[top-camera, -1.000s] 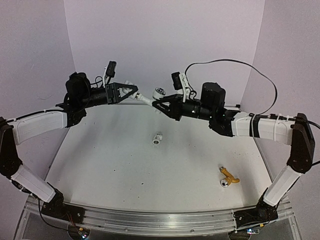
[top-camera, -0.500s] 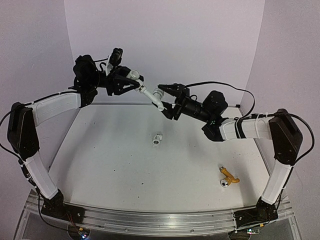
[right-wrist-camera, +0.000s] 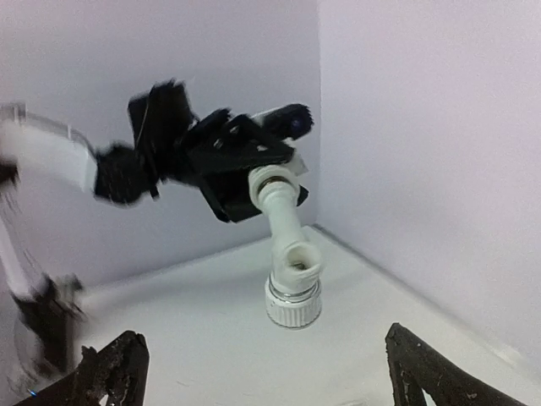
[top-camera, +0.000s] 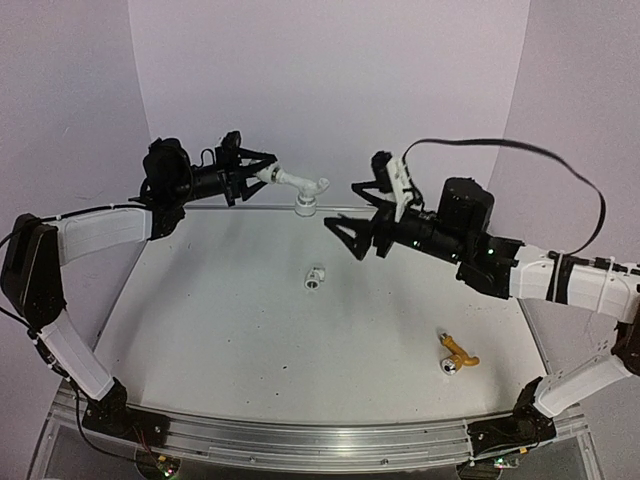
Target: Install the water faucets
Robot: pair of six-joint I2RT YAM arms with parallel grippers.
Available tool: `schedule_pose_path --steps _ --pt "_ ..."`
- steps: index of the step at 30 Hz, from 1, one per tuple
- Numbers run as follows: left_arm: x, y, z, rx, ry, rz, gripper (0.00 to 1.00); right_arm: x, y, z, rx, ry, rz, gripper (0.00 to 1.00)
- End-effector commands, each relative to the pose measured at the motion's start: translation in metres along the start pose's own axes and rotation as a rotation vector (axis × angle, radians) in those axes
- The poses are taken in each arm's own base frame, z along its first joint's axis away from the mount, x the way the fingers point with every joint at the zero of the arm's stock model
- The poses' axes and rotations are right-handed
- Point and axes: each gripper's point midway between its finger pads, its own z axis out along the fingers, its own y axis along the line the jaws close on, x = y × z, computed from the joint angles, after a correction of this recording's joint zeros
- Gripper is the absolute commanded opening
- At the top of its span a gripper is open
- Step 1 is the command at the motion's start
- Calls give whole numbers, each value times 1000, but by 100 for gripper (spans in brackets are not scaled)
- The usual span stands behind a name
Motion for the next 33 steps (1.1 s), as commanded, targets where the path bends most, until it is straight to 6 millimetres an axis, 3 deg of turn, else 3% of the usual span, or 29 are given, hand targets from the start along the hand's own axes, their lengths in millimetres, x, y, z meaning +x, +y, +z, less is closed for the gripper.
schedule_pose_path --steps 1,4,7,12,16,21,27,31,32,33 --pt "0 -9 -7 18 -35 -300 0 73 -19 11 97 249 -1033 98" --pt "4 -2 -16 -10 -85 -294 0 51 -11 34 61 187 -971 98" --pt "4 -4 -22 -17 -125 -259 0 36 0 50 16 138 -709 98" --pt "1 -17 -30 -18 -176 -141 0 47 21 65 -106 120 -369 91" --pt "-1 -28 -33 -15 -198 -55 0 34 12 83 -49 85 -12 81" --pt "2 -31 -31 -11 -188 -14 0 15 7 97 -24 40 275 73" --pt "8 -32 -25 -8 -165 24 0 10 -3 104 25 14 394 63" --pt "10 -40 -20 -3 -159 184 0 7 15 105 -87 20 579 45" --pt "9 -46 -19 4 -153 265 0 6 25 103 -151 29 677 32" --pt "13 -56 -17 23 -120 458 0 -7 33 98 -230 -11 794 3"
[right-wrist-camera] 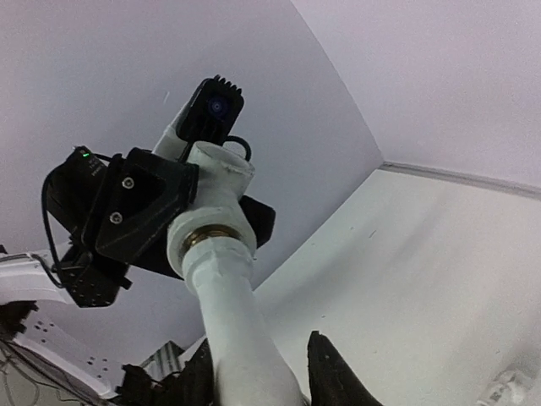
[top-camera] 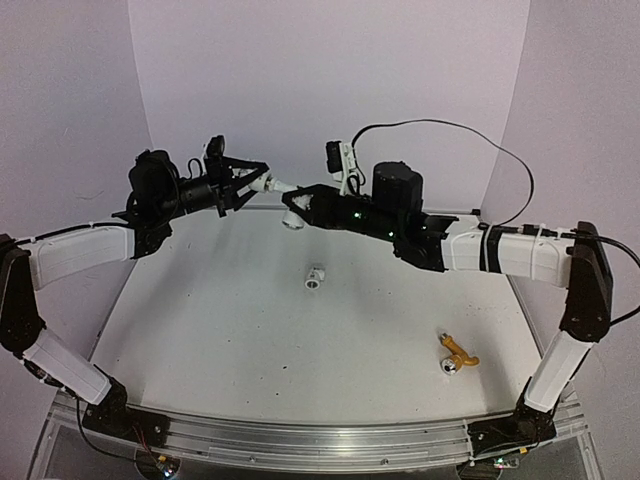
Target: Install the water faucets
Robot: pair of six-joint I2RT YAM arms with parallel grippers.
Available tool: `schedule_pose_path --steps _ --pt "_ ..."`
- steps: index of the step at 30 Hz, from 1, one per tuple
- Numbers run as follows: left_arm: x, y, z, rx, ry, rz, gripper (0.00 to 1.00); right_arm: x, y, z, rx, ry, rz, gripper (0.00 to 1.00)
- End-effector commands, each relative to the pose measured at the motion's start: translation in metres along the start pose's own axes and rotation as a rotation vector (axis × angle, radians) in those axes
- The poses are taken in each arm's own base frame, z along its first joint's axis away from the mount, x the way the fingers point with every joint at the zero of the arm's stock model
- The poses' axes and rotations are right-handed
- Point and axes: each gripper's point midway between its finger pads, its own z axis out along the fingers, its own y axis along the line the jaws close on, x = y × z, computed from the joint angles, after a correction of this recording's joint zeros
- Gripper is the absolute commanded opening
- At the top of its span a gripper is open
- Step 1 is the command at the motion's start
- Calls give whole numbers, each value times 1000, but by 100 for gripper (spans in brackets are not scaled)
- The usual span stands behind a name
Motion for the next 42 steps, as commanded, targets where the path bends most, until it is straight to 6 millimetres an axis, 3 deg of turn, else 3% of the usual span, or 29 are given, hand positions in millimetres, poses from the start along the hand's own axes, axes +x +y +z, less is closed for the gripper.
schedule_pose_path --steps 1,2,4,7,8,10,11,13,16,17,20,22,24,27,30,35,39,42 --pt "-5 -57 0 137 -7 513 0 -24 46 -6 -269 -45 397 0" --pt "1 -63 -1 165 12 646 0 -28 52 -10 -323 -48 467 0" --pt "44 -77 -12 367 174 1026 0 -41 59 -18 -458 -39 802 0" --pt "82 -68 -32 553 270 1338 0 -57 54 -21 -596 -75 1139 0" --pt "77 -65 -31 573 279 1369 0 -70 56 -27 -686 -112 1161 6" --pt "58 -73 -20 557 281 1314 0 -80 55 -33 -703 -128 1115 23" --pt "45 -78 -11 528 281 1230 0 -85 58 -43 -695 -156 1060 34" --pt "18 -79 5 420 234 1015 0 -77 43 -57 -576 -221 935 53" --pt "-6 -83 7 323 150 822 0 -60 15 -77 -393 -267 733 79" --pt "-19 -82 7 265 74 719 0 -59 15 -90 -360 -282 640 85" --pt "-32 -76 3 196 -3 505 0 -41 3 -108 -193 -250 267 98" --pt "-33 -63 4 149 1 321 0 -38 7 -114 -67 -180 -170 98" --pt "-30 -41 10 75 46 135 0 -25 -8 -113 86 -55 -531 98" --pt "-26 -27 12 45 73 14 0 -18 -16 -110 135 -1 -921 98" --pt "-25 -21 14 35 79 -37 0 -11 -12 -99 121 12 -1197 98" --pt "-24 -19 15 33 89 -59 0 -12 1 -79 82 -30 -1368 94" --pt "-22 -11 16 20 96 -75 0 -20 21 -60 69 -111 -1410 94" --pt "-20 -3 18 11 107 -92 0 -26 22 -49 132 -130 -1437 93"
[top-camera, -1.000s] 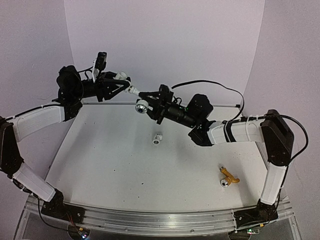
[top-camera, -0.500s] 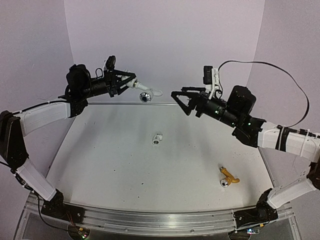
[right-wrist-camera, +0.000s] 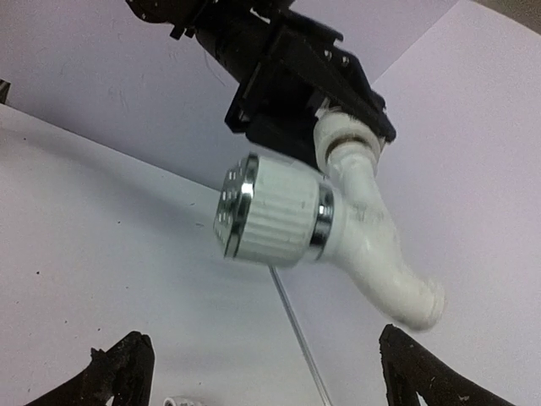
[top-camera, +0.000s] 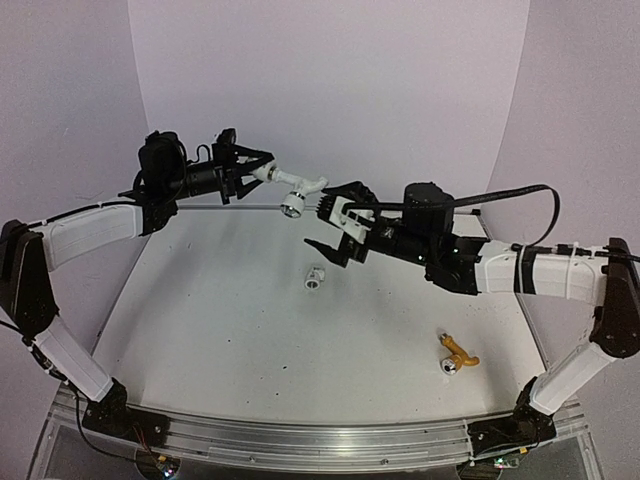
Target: Install the water faucets
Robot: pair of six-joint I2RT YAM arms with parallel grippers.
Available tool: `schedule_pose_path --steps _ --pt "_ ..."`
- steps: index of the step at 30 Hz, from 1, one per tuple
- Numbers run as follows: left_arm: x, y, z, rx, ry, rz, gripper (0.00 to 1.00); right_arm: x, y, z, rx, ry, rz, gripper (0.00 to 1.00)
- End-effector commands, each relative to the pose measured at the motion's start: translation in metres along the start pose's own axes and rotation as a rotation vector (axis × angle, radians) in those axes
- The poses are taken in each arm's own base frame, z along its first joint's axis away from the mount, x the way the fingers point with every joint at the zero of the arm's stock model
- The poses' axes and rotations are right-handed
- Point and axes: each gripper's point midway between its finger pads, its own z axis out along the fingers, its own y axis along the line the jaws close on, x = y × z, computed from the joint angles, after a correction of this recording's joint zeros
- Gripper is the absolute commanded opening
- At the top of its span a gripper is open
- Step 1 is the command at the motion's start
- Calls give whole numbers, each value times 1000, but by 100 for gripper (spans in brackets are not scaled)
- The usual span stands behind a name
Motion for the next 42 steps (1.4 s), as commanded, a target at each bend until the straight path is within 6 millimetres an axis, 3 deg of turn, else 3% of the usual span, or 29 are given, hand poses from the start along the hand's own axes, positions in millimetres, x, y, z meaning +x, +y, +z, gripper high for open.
schedule_pose_path --steps 1,6,13,16,23,29,32,34,37,39,40,41,42 --pt "-3 -1 3 14 4 -10 0 -44 -40 10 182 -75 -148 93" --pt "-2 7 5 4 11 -34 0 -40 -34 0 204 -40 -269 98" --pt "-3 3 7 12 24 -30 0 -31 -20 -15 151 15 -580 98" --pt "-3 2 7 14 26 -29 0 -26 -14 -2 121 28 -737 98" --pt "0 4 5 9 29 -43 0 -32 -28 30 186 16 -842 97" --pt "2 1 5 15 37 -43 0 -30 -31 52 198 7 -784 79" --pt "2 -1 5 18 41 -27 0 -36 -31 53 206 -18 -672 54" --pt "2 -5 3 20 25 40 0 -44 -35 49 207 -56 -438 26" --pt "2 -18 -1 34 -5 226 0 -51 -50 41 243 -96 -43 0" --pt "8 -27 -2 59 -2 365 0 -56 -56 38 245 -137 208 0" --pt "18 -39 -4 107 7 530 0 -62 -61 33 223 -187 486 0" --pt "27 -49 -5 152 19 640 0 -63 -64 30 206 -216 657 0" --pt "32 -55 -7 186 26 730 0 -63 -65 29 200 -229 737 0"
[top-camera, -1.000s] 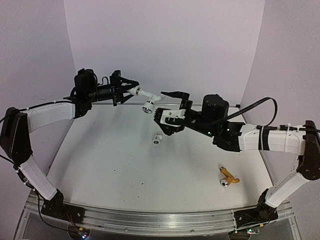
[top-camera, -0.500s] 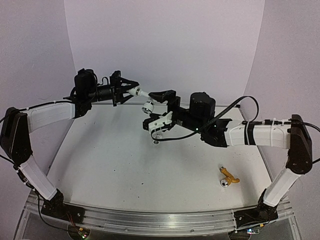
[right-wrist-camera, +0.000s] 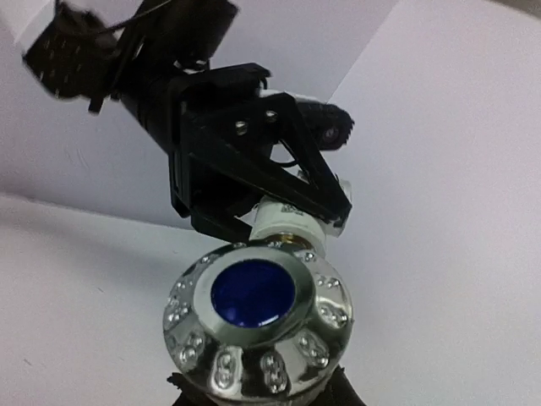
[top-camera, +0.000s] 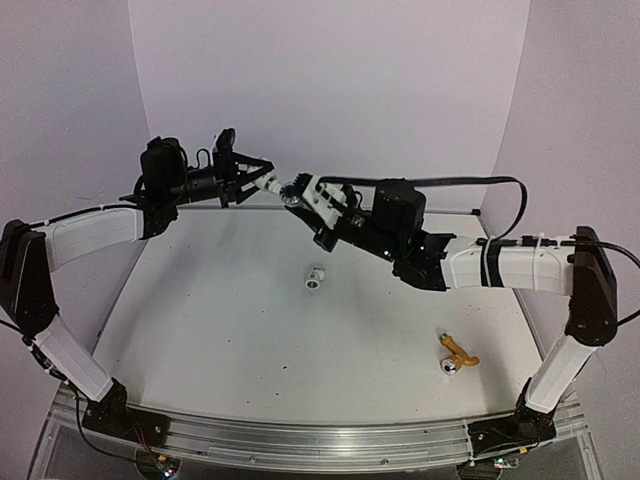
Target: Install the water faucets
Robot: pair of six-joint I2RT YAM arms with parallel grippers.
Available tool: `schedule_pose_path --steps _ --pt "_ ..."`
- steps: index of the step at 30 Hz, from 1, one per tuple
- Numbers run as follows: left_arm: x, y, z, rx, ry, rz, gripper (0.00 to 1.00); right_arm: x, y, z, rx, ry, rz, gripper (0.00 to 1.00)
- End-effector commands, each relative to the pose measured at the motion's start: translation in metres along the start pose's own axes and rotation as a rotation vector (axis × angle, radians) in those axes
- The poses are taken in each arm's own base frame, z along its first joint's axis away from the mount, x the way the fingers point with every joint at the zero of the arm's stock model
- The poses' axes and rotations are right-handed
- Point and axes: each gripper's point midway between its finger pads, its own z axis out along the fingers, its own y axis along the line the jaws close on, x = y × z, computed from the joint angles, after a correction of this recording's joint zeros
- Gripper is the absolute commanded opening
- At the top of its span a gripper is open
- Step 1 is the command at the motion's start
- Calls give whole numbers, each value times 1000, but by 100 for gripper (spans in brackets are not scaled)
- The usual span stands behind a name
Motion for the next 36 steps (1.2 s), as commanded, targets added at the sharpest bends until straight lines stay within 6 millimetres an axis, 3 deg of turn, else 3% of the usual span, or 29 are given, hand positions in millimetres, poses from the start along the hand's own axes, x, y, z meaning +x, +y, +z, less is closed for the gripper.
schedule_pose_path --steps 1,3,7,9,12,13,16,17,19,22,23,24,25,27,31,36 --pt "35 -86 -12 275 1 798 0 -38 -62 -17 60 -159 1125 0" --pt "56 -95 -14 360 53 1003 0 -32 -71 -19 -33 -182 1606 0" --pt "88 -102 -26 531 167 1225 0 -25 -84 -24 -217 -258 2214 0" --pt "92 -108 -29 569 190 1247 0 -31 -102 -33 -316 -408 2352 0" --pt "80 -116 -26 518 148 1189 0 -20 -117 -44 -332 -506 2363 31" --pt "67 -119 -23 459 98 1114 0 -8 -114 -50 -298 -492 2335 47" --pt "29 -125 -22 320 -54 870 0 17 -107 -70 -178 -447 2153 70" --pt "11 -123 -25 266 -127 729 0 19 -104 -77 -141 -431 2039 76" --pt "-3 -114 -29 221 -174 549 0 14 -95 -84 -108 -368 1767 88" --pt "-9 -90 -23 163 -142 265 0 -11 -78 -82 -155 -225 1221 93" --pt "-9 -83 -20 148 -127 188 0 -1 -63 -77 -128 -99 1078 95" --pt "-9 -77 -17 137 -115 141 0 -9 -61 -76 -93 -76 887 97" --pt "-8 -63 -12 107 -92 40 0 -12 -47 -73 -68 -21 590 98" --pt "-7 -52 -9 87 -82 -37 0 -16 -37 -71 -79 -3 372 98" --pt "-9 -47 -8 78 -97 -111 0 -23 -29 -63 -117 -23 225 98" --pt "-13 -46 -7 74 -113 -132 0 -33 -26 -39 -124 -57 294 98"
